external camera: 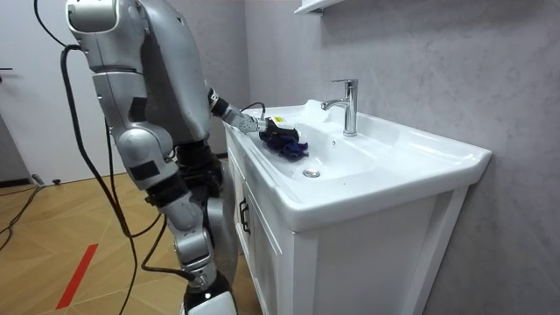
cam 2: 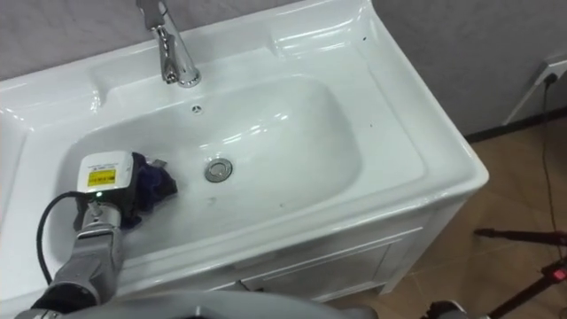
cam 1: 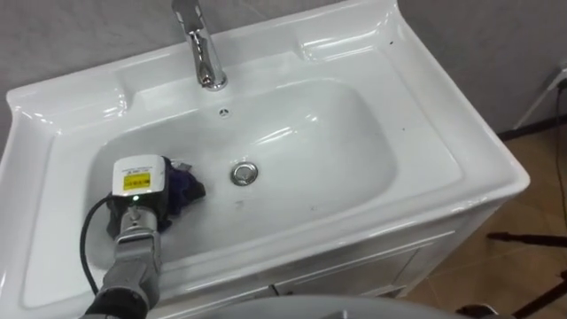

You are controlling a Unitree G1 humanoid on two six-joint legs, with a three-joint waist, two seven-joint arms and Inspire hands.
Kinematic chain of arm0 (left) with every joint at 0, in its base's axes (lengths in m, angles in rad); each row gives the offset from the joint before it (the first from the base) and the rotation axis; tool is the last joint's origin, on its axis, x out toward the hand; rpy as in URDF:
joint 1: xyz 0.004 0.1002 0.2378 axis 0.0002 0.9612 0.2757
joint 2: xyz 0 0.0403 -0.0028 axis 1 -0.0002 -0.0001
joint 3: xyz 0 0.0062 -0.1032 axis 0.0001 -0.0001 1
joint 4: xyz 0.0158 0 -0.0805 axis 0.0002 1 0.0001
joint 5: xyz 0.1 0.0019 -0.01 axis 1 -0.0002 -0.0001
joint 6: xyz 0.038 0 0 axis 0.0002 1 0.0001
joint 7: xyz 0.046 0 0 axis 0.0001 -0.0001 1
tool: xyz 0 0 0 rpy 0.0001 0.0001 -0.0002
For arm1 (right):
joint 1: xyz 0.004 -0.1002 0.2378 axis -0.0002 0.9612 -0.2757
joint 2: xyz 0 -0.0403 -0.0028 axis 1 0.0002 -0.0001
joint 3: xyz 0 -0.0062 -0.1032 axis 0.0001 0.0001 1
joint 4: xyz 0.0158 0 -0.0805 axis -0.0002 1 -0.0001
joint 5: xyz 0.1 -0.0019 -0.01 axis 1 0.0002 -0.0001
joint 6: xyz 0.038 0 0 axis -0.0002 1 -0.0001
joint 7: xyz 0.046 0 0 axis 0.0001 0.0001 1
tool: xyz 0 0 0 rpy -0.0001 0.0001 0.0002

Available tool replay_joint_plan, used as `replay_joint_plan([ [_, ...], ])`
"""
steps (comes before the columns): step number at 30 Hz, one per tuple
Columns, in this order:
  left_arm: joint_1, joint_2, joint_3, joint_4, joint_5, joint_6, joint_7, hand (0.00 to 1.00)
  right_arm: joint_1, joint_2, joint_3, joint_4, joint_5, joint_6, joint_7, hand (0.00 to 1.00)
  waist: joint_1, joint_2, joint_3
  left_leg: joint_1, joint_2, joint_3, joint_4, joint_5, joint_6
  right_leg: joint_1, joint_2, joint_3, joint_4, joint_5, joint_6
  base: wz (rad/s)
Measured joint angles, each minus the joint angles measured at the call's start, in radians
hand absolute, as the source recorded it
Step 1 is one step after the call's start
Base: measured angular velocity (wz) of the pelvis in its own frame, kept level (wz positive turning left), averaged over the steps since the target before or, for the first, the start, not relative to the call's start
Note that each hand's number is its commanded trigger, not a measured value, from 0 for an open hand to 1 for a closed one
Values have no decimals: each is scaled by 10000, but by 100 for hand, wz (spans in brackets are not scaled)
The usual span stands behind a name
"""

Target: Wipe basin

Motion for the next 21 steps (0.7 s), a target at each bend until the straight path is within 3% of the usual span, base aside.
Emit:
replay_joint_plan([
  [17, -96, 1, 23, -24, -129, 139, -230, 100, 550, -75, -149, 308, 618, -220, -36, 0, -129, -74, 45, 76, -14, 10, -76, 39, -28, -5, -20, 113, 137, -216, -40, 0],
  [21, -133, -20, 7, -10, -147, 401, -255, 100, 731, 0, -73, 386, 659, -306, -32, 0, -360, -170, 120, 150, -7, 255, -82, 41, -29, -26, -8, 264, 257, -249, -31, -8],
])
